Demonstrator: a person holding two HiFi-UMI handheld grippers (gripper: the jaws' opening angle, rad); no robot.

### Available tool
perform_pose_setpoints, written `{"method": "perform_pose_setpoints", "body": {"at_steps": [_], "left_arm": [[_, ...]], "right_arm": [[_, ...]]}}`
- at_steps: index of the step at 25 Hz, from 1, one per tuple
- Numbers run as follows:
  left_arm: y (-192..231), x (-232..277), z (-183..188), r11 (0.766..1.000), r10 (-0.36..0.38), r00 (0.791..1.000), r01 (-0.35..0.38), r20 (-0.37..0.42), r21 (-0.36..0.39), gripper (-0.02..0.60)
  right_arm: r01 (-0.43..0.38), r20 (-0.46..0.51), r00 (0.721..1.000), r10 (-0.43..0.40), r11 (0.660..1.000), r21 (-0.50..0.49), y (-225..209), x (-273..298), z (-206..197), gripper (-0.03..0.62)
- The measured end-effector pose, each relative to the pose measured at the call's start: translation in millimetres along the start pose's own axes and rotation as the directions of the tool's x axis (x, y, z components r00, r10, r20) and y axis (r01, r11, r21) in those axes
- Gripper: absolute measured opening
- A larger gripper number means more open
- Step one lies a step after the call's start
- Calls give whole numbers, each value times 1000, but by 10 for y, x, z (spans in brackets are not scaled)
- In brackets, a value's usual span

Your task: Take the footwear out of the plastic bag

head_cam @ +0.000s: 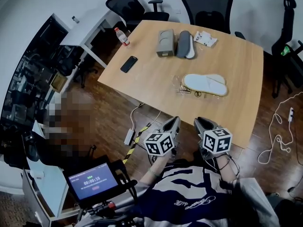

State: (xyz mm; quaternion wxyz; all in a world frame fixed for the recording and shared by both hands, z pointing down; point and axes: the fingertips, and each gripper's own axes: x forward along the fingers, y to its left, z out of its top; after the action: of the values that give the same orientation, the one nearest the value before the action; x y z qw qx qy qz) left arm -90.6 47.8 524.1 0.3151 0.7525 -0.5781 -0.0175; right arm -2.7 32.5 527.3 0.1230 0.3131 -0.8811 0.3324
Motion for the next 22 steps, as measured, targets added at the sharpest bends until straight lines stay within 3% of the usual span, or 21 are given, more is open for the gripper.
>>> {"method": "perform_pose_setpoints", "body": {"at_steps": [8,14,22], "left_arm": [[1,-777,-198,993,-101,994,103,-40,64,3],[-39,-1216,-598,987,-152,985,156,-85,44,3],[-315,-1373,-736,971,-229,969,235,-97,52,3]], "right_arm": [[66,76,994,-72,995,73,615,-266,-446,51],[119,86,988,-127,989,88,946,-614,-926,51],[156,107,981,-163,985,74,1101,-927,-1111,51]]}}
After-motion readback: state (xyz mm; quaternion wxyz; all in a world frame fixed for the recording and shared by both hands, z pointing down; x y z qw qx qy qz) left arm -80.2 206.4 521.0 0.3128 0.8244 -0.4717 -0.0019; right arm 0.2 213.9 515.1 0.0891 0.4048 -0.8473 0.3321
